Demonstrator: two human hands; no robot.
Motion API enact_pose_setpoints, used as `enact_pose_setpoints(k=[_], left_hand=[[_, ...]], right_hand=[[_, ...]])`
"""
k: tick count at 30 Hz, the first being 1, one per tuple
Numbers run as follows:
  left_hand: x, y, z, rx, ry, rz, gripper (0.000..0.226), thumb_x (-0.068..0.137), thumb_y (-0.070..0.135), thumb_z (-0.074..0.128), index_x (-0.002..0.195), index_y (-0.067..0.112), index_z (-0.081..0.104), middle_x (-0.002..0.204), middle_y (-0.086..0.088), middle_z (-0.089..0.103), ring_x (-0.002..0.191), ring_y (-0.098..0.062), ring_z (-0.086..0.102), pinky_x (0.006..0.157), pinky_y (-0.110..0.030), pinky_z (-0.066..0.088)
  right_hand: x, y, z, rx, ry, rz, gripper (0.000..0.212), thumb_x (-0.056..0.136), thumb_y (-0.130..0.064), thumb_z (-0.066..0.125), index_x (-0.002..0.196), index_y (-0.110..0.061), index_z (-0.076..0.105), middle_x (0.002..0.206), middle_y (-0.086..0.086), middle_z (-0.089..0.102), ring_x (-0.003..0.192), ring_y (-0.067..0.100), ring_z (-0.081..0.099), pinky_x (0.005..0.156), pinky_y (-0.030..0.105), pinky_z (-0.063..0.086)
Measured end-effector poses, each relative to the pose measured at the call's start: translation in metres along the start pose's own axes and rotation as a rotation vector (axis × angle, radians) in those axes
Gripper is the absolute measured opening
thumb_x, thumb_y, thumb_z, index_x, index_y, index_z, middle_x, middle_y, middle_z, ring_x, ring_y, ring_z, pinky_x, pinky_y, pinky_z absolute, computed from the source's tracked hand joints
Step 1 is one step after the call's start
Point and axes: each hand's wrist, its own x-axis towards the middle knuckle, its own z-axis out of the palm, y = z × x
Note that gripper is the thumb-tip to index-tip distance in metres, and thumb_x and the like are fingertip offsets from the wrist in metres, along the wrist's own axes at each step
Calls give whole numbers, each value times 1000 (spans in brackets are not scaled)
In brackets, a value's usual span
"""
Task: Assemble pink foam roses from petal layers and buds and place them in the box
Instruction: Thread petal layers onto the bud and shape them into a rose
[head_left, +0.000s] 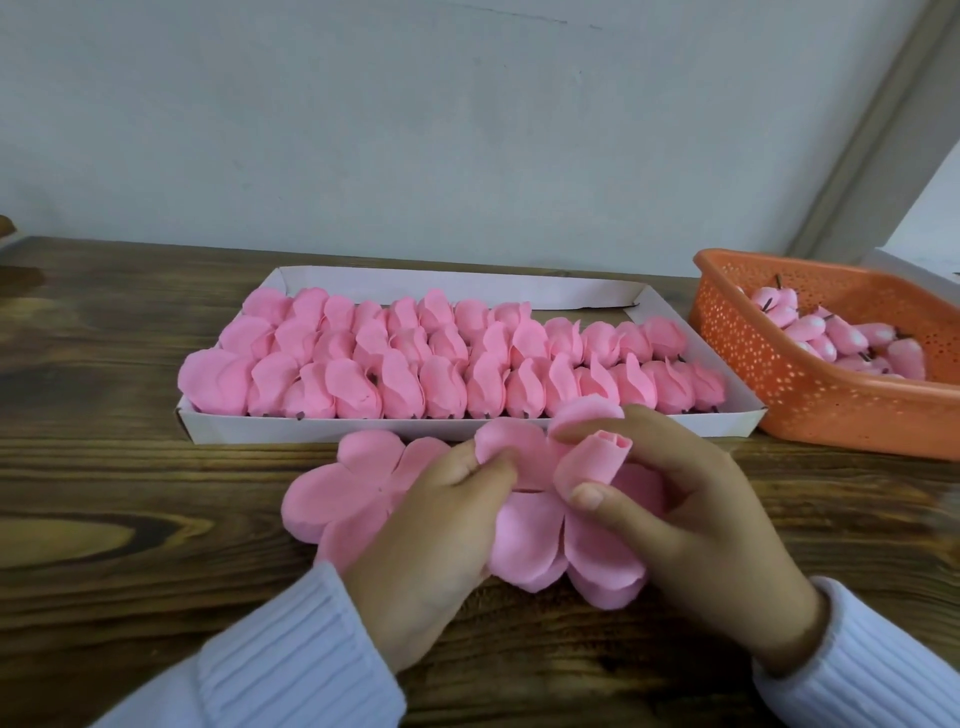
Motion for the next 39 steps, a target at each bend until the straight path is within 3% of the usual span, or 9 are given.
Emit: enact_pose_setpoints(k=[3,6,12,15,20,23,27,32,39], left_hand=[[-2,4,-3,-122,-217,-11,22,92,12,57,111,14,68,100,-4,74,98,-21,69,86,-37,56],[-4,6,-3,-121,-417,-4,47,78,8,52,123,16,62,110,-15,69,103,-30,65,69,-28,52],[-7,7,0,71,-435,153,44,81,13,52,112,43,62,104,-9,70,100,-18,63,90,-38,50],[-8,10,1,139,-450,216,43,81,17,57,116,42,57,107,18,70,105,2,63,85,-16,49],[-8,9,3,268,-322,309,33,95,24,57,127,33,55,114,13,69,108,-1,62,97,-30,48],[-7,9,0,320,-276,323,27,94,33,55,121,33,60,105,7,72,99,-7,66,91,-32,53],[-7,9,-3,361,-216,367,11,94,39,53,93,34,62,73,20,67,71,5,61,64,-11,46],[-10,12,0,366,-270,431,14,91,41,55,78,46,58,58,17,58,55,4,54,55,-7,41],[-11,14,0,418,-291,457,11,94,36,55,97,30,63,77,27,64,82,9,60,74,-6,41]], right_hand=[[0,0,0,-12,11,-4,26,78,-39,66,103,-31,68,93,-5,67,89,12,62,77,22,47],[0,1,0,-29,39,5,27,74,-40,67,98,-29,70,87,-10,64,79,5,58,69,10,42],[0,1,1,-32,44,15,27,69,-38,76,94,-33,69,84,-13,62,77,7,58,67,11,41],[0,-1,1,-35,18,17,27,71,-35,78,97,-29,72,87,-12,64,82,13,61,69,17,45],[-1,-6,5,-69,-36,-58,26,79,-24,76,104,-26,70,95,-15,64,88,5,62,75,9,43],[0,-6,5,-55,-59,-103,34,80,-15,73,112,-23,66,102,-12,66,94,9,63,79,15,46],[-2,-4,4,148,6,-55,47,84,-7,63,124,-27,49,103,-10,66,89,15,65,76,24,51],[-1,-1,2,152,143,2,31,82,-4,62,108,-21,58,89,-11,70,79,6,67,68,12,48],[-1,-4,4,159,165,4,33,80,-16,73,108,-25,59,93,-11,72,87,8,69,75,16,51]])
